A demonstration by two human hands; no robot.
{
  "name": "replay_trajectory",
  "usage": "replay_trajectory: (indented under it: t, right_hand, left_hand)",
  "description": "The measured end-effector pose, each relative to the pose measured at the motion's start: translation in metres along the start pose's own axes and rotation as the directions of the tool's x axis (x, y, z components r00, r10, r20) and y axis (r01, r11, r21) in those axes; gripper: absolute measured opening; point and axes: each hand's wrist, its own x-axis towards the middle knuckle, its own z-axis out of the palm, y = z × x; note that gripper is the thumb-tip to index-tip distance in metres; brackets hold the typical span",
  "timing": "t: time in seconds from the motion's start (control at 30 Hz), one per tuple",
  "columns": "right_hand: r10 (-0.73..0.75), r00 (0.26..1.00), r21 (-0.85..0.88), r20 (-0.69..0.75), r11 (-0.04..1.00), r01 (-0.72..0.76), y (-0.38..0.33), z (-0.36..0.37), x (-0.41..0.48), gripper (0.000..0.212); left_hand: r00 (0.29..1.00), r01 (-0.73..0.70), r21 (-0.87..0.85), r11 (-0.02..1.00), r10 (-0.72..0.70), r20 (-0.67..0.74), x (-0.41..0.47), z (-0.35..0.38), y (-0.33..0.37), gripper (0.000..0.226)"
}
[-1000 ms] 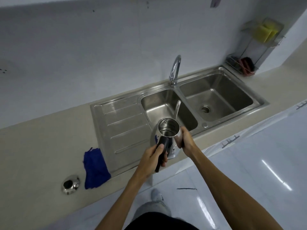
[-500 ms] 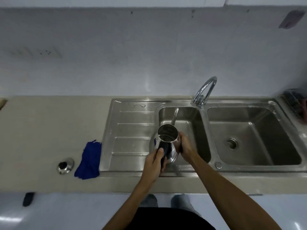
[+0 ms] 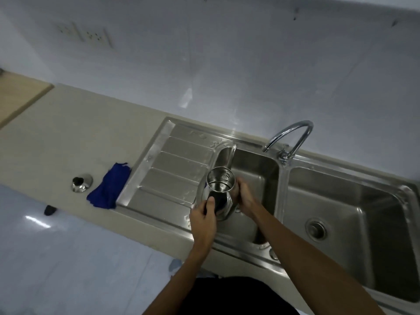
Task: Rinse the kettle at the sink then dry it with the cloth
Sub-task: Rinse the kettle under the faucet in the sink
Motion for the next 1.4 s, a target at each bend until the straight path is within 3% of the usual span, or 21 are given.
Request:
replay_trajectory:
  t: [0.07,0.17,0.37,0.5,0.6,0.67,1.0,1.4]
  right_hand:
    - [-0.003,1.0,-0.13,0.002,0.992,0.004,-0.006,-0.014,0.001,0.042]
    - [-0.127,0.991,-0.266,-0.03,0.957,0.115,-0.022,-0.045,0.007,0.039]
    - [-0.423,0.895,-0.584,-0.139,0.765,0.271,-0.074,-0.118,0.015,0.048]
    - [-0.474,0.876,-0.737,-0.088,0.622,0.263,-0.107,-0.147,0.025,0.052]
    - [-0.434,0.9,-0.869,0.034,0.431,0.241,-0.119,-0.159,0.033,0.06]
    - [-0.385,0.919,-0.903,0.084,0.36,0.234,-0.122,-0.163,0.039,0.065]
    - [-0.343,0.934,-0.931,0.101,0.298,0.21,-0.139,-0.159,0.061,0.071]
    - [-0.297,0.95,-0.941,0.092,0.286,0.18,-0.153,-0.155,0.074,0.071]
  left_hand:
    - [0.998,-0.032,0.022,0.999,0.033,-0.051,0.002,0.012,-0.007,0.041]
    - [0.994,-0.059,0.041,0.997,0.062,-0.09,0.007,0.031,-0.014,0.038]
    - [1.0,0.01,0.058,0.998,-0.008,-0.03,0.029,0.073,-0.026,0.036]
    - [1.0,0.008,0.052,0.999,-0.009,0.017,0.039,0.1,-0.021,0.035]
    - [1.0,0.008,0.079,0.997,-0.008,0.004,0.045,0.116,-0.02,0.036]
    - [1.0,0.009,0.115,0.993,-0.009,-0.007,0.048,0.123,-0.02,0.036]
    - [0.998,-0.063,0.199,0.978,0.061,0.017,0.066,0.138,-0.021,0.04]
    - [0.995,-0.092,0.156,0.983,0.086,0.049,0.069,0.141,-0.022,0.04]
